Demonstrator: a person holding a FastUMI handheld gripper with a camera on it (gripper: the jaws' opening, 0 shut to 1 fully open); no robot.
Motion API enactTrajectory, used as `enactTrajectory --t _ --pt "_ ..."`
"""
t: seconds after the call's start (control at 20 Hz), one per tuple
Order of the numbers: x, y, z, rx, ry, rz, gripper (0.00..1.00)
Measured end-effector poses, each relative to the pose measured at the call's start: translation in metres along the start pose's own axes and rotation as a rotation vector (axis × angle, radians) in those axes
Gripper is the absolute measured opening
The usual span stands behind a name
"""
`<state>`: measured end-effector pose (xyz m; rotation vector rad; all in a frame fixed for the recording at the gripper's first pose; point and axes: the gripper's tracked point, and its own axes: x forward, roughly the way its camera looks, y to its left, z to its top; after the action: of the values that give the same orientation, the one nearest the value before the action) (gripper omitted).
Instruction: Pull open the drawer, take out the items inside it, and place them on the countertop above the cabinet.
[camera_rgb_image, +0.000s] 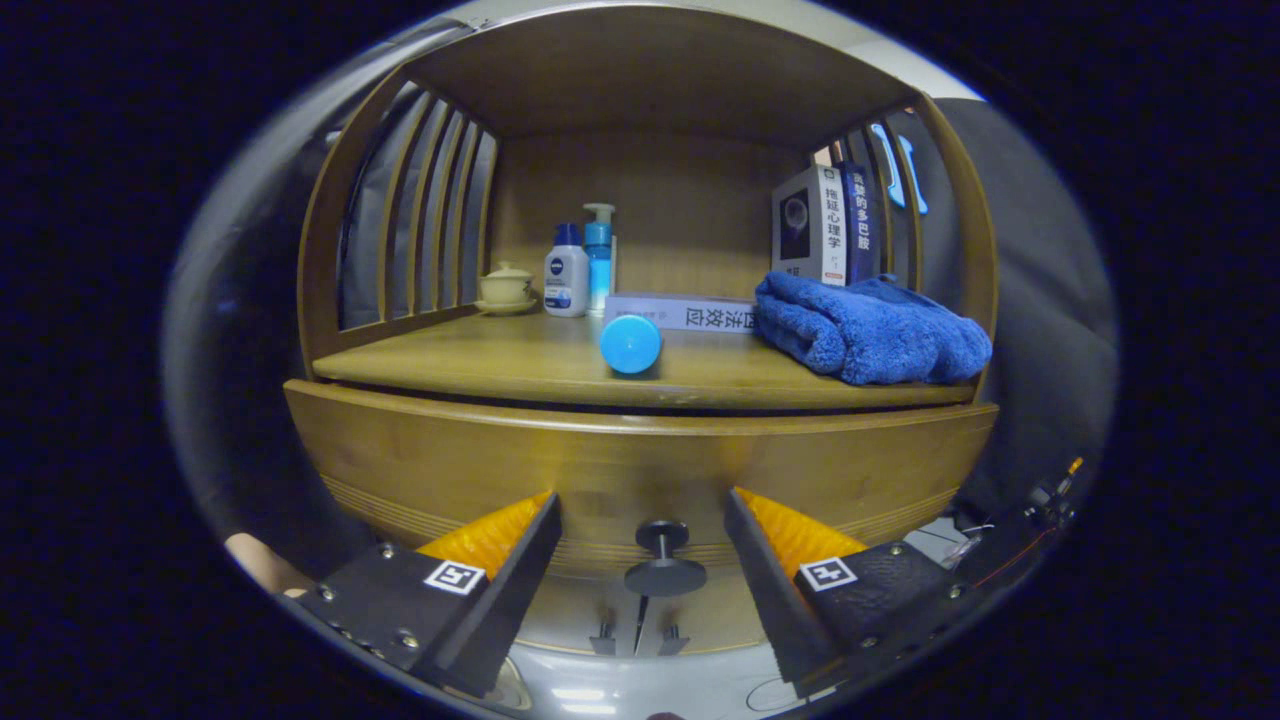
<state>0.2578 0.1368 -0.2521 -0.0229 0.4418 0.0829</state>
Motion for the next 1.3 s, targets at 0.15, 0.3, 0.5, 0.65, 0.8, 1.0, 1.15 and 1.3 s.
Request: enactTrajectory --t 0.15,0.3,0.5,0.65,0.8,1.0,1.15,1.3 --pt "0.008 0.001 0.002 0.008 -0.006 -0.001 0.99" --pt "0.013 0.001 0.003 0.012 -0.009 -0.001 0.99" --pt "0.013 0.001 0.005 0.034 -0.017 0.005 0.99" --pt "0.007 -0.007 0.019 0.054 -0.045 -0.013 0.99" --pt "-0.016 -0.020 0.042 0.046 -0.087 -0.019 0.99" --pt "-0.066 -0.051 0.088 0.028 -0.181 -0.032 0.99" --pt "-0.113 -0.074 0.113 0.050 -0.245 -0.039 0.99" --pt "-0.150 -0.105 0.135 0.062 -0.302 -0.060 0.99"
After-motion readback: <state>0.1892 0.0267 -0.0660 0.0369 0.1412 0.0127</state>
